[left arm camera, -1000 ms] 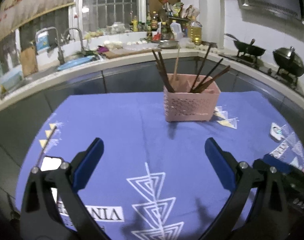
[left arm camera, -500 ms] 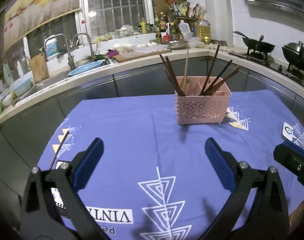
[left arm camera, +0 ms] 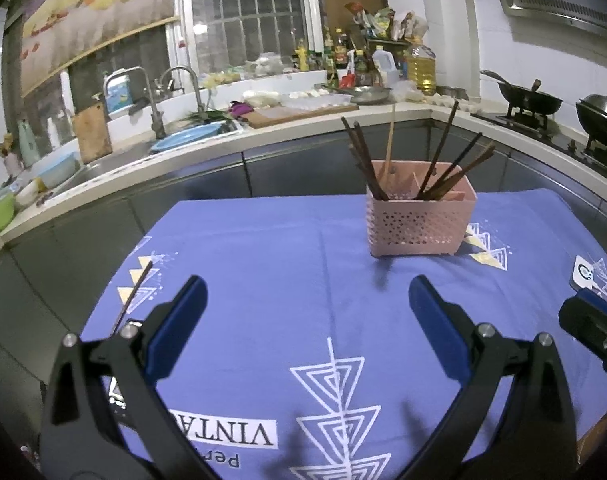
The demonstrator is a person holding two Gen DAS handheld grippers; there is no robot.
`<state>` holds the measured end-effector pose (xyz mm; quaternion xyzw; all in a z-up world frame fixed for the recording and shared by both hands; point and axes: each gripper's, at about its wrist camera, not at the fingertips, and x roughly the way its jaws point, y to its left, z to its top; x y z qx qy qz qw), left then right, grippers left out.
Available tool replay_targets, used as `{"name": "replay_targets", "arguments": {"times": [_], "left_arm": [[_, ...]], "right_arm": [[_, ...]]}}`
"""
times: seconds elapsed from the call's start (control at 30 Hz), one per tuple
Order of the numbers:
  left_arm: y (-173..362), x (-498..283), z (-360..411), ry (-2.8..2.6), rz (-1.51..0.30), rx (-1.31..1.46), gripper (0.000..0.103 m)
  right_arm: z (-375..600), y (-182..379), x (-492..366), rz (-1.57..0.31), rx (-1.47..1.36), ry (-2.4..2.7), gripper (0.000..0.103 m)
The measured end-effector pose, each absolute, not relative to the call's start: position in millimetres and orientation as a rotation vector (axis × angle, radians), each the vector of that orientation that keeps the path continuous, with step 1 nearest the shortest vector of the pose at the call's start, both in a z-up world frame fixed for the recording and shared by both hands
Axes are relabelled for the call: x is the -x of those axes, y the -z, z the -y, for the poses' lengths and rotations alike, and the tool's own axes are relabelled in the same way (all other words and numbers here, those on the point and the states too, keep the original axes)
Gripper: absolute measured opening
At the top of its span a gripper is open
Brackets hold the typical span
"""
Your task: Organize utensils
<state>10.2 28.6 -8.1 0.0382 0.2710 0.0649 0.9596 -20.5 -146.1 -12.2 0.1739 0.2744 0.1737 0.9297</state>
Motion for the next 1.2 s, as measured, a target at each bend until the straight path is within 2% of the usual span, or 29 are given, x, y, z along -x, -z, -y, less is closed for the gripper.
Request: {"name": "replay_targets", "arguments": {"times": [1.2], "left_arm": [[-4.1, -3.0, -27.9, -0.165, -0.51, -0.115, 0.097]], "right_arm": [[144.2, 4.4, 18.5, -0.558, -0.345, -0.371, 0.061]]}}
